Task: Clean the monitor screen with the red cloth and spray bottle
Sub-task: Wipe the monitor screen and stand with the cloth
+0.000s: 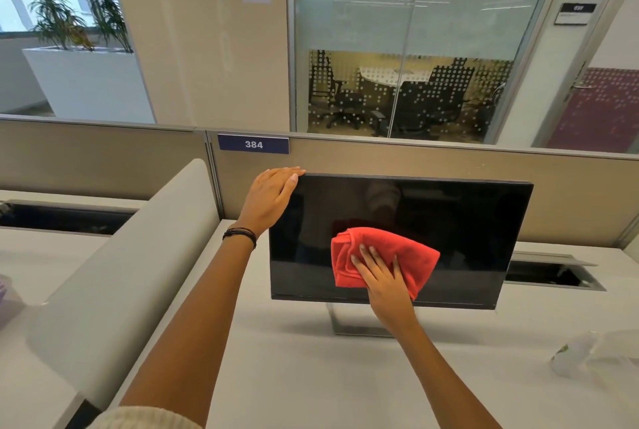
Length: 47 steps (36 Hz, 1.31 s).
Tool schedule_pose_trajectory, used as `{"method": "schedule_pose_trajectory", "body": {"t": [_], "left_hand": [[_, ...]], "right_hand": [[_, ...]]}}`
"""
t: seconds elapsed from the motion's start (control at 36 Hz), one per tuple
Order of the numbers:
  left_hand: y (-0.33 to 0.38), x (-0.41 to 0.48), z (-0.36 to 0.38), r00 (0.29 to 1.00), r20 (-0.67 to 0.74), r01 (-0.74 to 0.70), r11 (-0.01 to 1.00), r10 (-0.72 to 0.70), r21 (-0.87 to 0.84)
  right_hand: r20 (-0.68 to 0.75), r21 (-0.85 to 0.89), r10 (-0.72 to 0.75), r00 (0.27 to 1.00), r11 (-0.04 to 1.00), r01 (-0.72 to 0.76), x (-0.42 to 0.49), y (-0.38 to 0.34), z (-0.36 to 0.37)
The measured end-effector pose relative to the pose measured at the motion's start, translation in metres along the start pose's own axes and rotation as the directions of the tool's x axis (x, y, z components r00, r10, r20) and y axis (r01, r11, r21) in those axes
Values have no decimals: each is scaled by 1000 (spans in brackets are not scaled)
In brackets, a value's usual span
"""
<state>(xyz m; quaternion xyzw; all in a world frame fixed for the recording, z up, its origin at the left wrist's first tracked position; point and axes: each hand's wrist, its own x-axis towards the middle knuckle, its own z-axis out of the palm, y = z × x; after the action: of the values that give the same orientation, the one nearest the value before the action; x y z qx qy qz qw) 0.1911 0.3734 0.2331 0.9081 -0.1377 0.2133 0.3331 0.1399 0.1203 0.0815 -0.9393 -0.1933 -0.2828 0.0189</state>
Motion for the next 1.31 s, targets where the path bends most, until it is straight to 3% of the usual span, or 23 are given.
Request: {"method": "schedule_pose_trajectory", "body": {"t": [0.08, 0.19, 0.28, 0.39, 0.5, 0.75, 0.94, 1.14, 1.25, 1.31], "left_hand": [[0, -1, -2, 1000, 15, 0, 1000, 0, -2], [1, -2, -1, 1000, 13, 6, 1000, -6, -9], [1, -2, 0, 1000, 9, 7, 1000, -7, -4], [1, -2, -1, 1000, -2, -4, 1000, 4, 3], [2, -2, -1, 1000, -10, -20, 1000, 20, 13], [-1, 1, 0, 1000, -12, -17, 1000, 17, -2], [0, -1, 0, 1000, -14, -6, 999, 5, -38], [3, -1, -1, 1000, 16, 13, 999, -12, -33], [3, -2, 0, 996, 54, 72, 985, -65, -155], [2, -2, 0, 995, 57, 86, 980, -77, -178]], "right_hand": [[-24, 84, 74, 997, 994, -72, 2, 2, -6], [-107, 380, 321, 941, 888, -260, 24, -2, -25], [-177, 454, 332, 927, 863, -222, 50, -10, -39], [-209, 437, 250, 945, 889, -138, 86, -28, -52], [-183, 365, 227, 957, 919, -148, 102, -47, -45], [-197, 244, 86, 977, 969, -36, 76, -37, -26], [-109, 105, 20, 994, 994, -9, 40, -22, -8], [-99, 53, 120, 988, 992, -115, 13, -11, 0], [-129, 272, 336, 933, 917, -292, 29, -16, -14], [-142, 389, 389, 910, 868, -310, 40, -19, -22]]}}
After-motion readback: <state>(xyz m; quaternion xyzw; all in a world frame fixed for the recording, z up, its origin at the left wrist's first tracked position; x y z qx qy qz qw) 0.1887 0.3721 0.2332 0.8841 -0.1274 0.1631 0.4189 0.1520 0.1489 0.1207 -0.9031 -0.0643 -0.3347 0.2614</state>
